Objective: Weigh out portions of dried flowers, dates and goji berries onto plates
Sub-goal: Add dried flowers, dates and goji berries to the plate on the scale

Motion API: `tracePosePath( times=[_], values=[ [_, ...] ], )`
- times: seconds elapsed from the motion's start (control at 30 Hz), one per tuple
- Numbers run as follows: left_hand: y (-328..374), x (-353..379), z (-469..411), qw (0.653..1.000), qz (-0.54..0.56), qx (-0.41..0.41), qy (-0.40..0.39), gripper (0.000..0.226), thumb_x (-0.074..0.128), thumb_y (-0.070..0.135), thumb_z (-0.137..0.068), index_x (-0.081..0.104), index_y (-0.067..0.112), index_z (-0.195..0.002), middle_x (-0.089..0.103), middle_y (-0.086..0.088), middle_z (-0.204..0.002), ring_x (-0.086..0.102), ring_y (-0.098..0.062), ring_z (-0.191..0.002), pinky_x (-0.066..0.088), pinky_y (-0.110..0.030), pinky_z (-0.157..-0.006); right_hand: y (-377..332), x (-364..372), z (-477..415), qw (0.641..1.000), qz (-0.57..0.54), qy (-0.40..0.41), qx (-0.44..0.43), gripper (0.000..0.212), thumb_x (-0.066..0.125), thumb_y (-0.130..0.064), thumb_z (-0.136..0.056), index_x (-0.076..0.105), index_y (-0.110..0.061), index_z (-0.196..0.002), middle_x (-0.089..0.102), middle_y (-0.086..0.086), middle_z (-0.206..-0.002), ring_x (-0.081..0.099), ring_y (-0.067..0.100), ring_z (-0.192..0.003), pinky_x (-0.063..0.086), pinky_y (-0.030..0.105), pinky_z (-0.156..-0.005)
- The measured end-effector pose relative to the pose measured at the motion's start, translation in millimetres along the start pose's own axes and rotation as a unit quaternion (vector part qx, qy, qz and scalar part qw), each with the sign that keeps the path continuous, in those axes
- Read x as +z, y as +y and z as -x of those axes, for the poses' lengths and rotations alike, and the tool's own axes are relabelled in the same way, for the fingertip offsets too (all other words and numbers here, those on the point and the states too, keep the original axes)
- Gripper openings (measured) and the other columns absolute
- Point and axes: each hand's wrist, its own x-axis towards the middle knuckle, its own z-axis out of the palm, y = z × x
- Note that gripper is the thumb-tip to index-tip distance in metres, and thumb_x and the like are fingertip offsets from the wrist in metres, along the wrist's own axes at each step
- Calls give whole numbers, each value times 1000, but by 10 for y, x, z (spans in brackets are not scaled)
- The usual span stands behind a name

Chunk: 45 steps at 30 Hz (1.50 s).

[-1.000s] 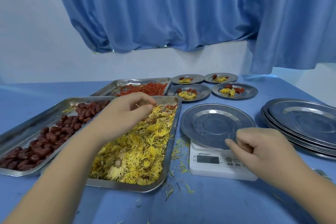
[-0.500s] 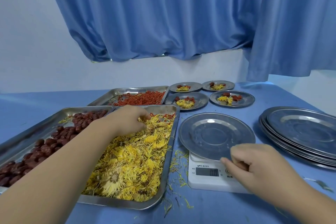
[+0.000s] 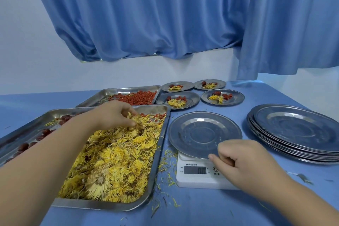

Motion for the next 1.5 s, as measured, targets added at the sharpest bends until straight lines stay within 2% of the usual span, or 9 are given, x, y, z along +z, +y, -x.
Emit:
tracePosePath(
  times=[0.2, 0.27, 0.3, 0.33, 0.43, 0.57, 0.83, 1.13, 1.5],
  values=[
    [-1, -103, 98, 986, 159, 6, 40, 15, 61, 51, -87, 70, 40, -90, 71, 15, -78, 62, 6, -61, 46, -28, -72, -10, 5, 1, 1000, -7, -8, 3, 57, 69, -24, -80, 18, -25, -56, 25, -9, -48, 28, 9, -47, 31, 28, -45],
    [16, -94, 94, 984, 166, -7, 58, 25, 51, 56, -92, 68, 37, -90, 68, 8, -91, 61, 1, -82, 49, -38, -88, -10, 2, -2, 1000, -10, -7, 11, 57, 70, -23, -80, 19, -24, -55, 25, -8, -47, 28, 10, -47, 34, 31, -45],
    [34, -83, 89, 984, 169, -12, 61, 23, 47, 59, -92, 62, 43, -85, 43, 10, -114, 61, -5, -88, 49, -40, -92, -9, -1, -2, 1000, -12, -7, 16, 57, 70, -23, -81, 19, -24, -55, 26, -8, -47, 28, 10, -47, 35, 32, -46],
    [59, -78, 90, 981, 185, -18, 63, 24, 46, 60, -92, 64, 45, -91, 46, 17, -73, 65, -11, -85, 52, -39, -87, -8, -3, -2, 1000, -14, -8, 21, 57, 70, -23, -81, 19, -24, -55, 26, -8, -47, 29, 10, -47, 36, 33, -46],
    [163, -59, 92, 969, 241, -13, 47, 25, 51, 54, -92, 66, 36, -84, 61, 4, -82, 68, -9, -72, 55, -29, -72, -5, -7, -5, 999, -15, -9, 27, 57, 69, -23, -81, 19, -24, -54, 26, -8, -46, 29, 10, -46, 36, 33, -47],
    [408, 10, 46, 979, 203, 30, 19, 28, 52, 48, -96, 69, 28, -87, 68, -9, -91, 69, -27, -88, 57, -42, -85, 12, -17, -27, 999, -14, -5, 31, 57, 68, -24, -82, 19, -25, -54, 25, -8, -46, 28, 9, -46, 34, 32, -47],
    [1211, 433, -156, 985, 124, 111, -37, 26, 51, 44, -96, 66, 25, -86, 65, 2, -85, 62, -14, -79, 48, -29, -69, 84, -60, -29, 998, -7, 1, 56, 57, 67, -25, -82, 17, -25, -53, 24, -7, -45, 27, 10, -45, 29, 30, -47],
    [1559, 719, -263, 988, 22, 133, -75, 46, 50, 61, -90, 57, 32, -125, 58, 9, -117, 55, -11, -105, 45, -31, -86, 143, -82, -29, 999, -3, 5, 52, 54, 64, -29, -83, 18, -26, -54, 26, -7, -46, 30, 11, -47, 33, 33, -47],
    [1146, 305, 249, 977, 189, 97, -31, 30, 44, 58, -94, 65, 41, -108, 70, 19, -100, 67, 4, -85, 47, -26, -76, -38, -86, -17, 1000, -1, 9, 24, 51, 64, -28, -85, 22, -26, -56, 27, -9, -49, 29, 7, -47, 34, 32, -47]
  ],
)
